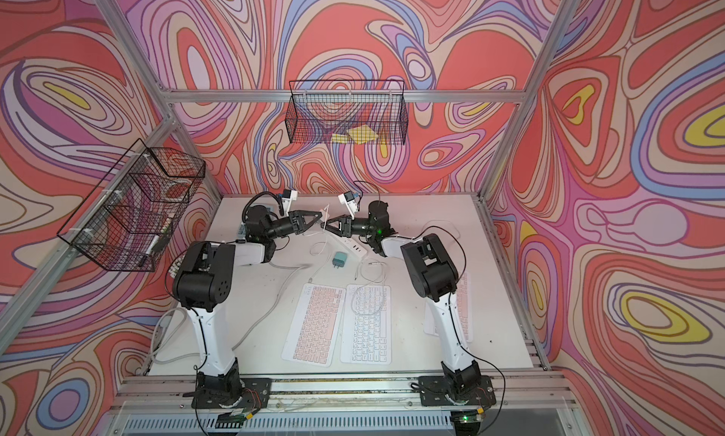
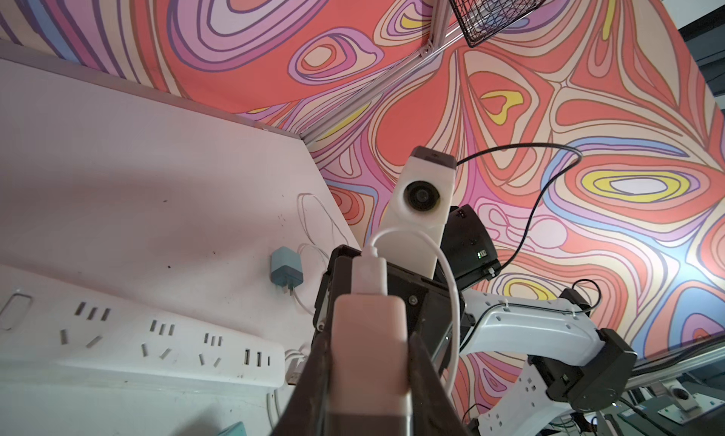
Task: Unplug the wireless keyboard
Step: Remove the power cord from the plug.
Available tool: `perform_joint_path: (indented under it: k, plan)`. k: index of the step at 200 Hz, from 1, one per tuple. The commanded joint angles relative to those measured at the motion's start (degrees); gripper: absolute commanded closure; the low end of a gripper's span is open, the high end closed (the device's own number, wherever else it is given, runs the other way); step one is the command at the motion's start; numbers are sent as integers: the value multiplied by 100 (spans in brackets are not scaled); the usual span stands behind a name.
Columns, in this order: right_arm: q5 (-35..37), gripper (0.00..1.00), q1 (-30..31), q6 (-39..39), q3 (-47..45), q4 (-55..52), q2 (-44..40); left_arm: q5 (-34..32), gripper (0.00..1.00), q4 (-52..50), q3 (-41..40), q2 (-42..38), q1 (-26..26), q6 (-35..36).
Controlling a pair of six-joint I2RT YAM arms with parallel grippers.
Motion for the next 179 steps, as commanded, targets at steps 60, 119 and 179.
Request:
perform_joint_path:
  k: [60, 119, 179]
  plan:
    - [796, 51, -276, -409, -594, -592, -756, -933, 100, -3326, 80, -1039, -40, 2780]
    - [1574, 51, -277, -445, 230, -2650, -905, -2496, 100, -5010, 168, -1403, -421, 4720]
    - [1672, 50, -165, -182, 734, -3559, -658, -3204, 100, -3826, -657, -1895, -762, 5227]
